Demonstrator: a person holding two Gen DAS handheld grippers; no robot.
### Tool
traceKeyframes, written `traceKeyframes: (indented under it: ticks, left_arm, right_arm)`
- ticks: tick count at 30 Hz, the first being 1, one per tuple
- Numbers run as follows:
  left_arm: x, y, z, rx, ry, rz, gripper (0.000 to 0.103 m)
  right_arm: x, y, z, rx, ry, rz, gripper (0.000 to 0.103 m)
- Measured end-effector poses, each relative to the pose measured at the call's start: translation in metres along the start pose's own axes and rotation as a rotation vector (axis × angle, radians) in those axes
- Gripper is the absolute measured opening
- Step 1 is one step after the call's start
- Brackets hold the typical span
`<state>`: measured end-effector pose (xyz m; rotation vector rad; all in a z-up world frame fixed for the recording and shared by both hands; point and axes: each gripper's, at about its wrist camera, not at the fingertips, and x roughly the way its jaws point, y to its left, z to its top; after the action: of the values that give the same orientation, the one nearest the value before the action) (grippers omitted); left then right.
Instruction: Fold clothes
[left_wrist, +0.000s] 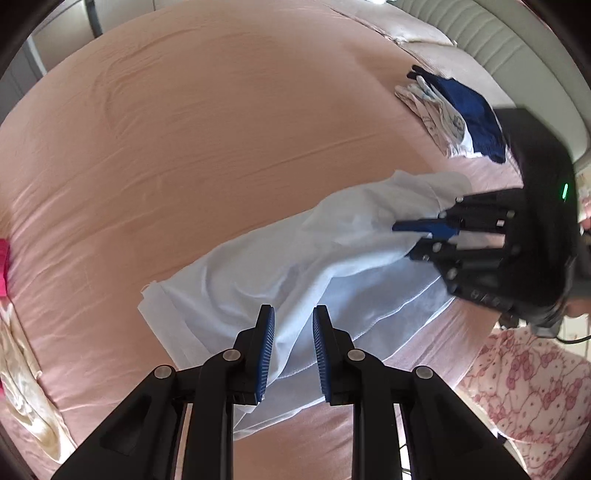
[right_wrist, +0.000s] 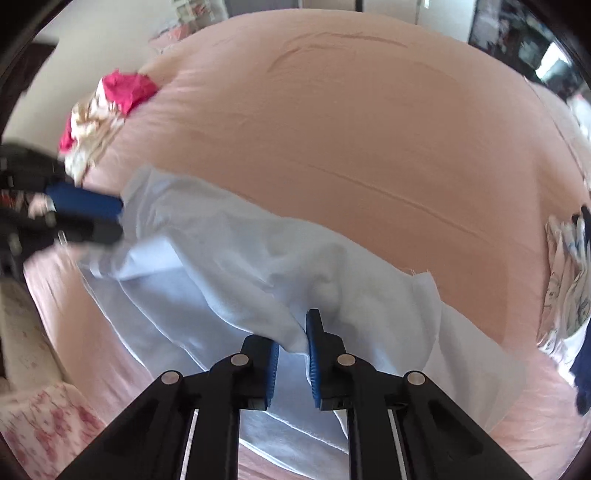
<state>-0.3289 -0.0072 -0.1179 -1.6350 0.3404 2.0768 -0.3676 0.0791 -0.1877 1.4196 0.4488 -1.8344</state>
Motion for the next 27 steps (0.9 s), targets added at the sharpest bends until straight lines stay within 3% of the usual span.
traceKeyframes:
  ticks: [3, 5, 10, 14, 15, 16, 17, 19, 22, 27]
  left_arm:
    - [0.003, -0.015, 0.003, 0.027, -0.032, 0.016, 0.027]
    - [0.006, -0.028, 0.008, 0.042, -0.063, 0.002, 0.044]
    - [0.02, -0.063, 0.017, 0.156, -0.133, 0.077, 0.047]
    - [0.039, -0.064, 0.019, 0.179, -0.112, 0.261, 0.046]
    - [0.04, -0.057, 0.02, 0.15, -0.101, 0.239, 0.046]
    - [0.039, -0.05, 0.02, 0.115, -0.094, 0.221, 0.037]
    - [0.037, -0.043, 0.021, 0.08, -0.087, 0.207, 0.021]
    - [0.03, -0.034, 0.021, 0.044, -0.082, 0.249, 0.006]
    - [0.017, -0.027, 0.02, 0.03, -0.084, 0.269, 0.003]
    - [0.011, -0.017, 0.021, -0.019, -0.058, 0.195, 0.003]
  right_arm:
    - [-0.017, -0.024, 0.008, 0.146, -0.021, 0.114, 0.009]
    - [-0.024, -0.037, 0.014, 0.218, -0.024, 0.17, 0.009]
    - [-0.017, -0.045, 0.034, 0.398, -0.013, 0.305, 0.009]
    - [-0.026, -0.047, 0.029, 0.407, -0.036, 0.319, 0.009]
    - [-0.032, -0.049, 0.027, 0.39, -0.038, 0.3, 0.009]
    - [-0.035, -0.048, 0.024, 0.371, -0.037, 0.28, 0.009]
    - [-0.037, -0.047, 0.021, 0.352, -0.033, 0.26, 0.009]
    - [-0.03, -0.039, 0.016, 0.314, 0.001, 0.2, 0.009]
    - [-0.019, -0.035, 0.003, 0.265, 0.055, 0.119, 0.009]
    - [-0.009, -0.014, 0.006, 0.184, 0.056, 0.069, 0.011]
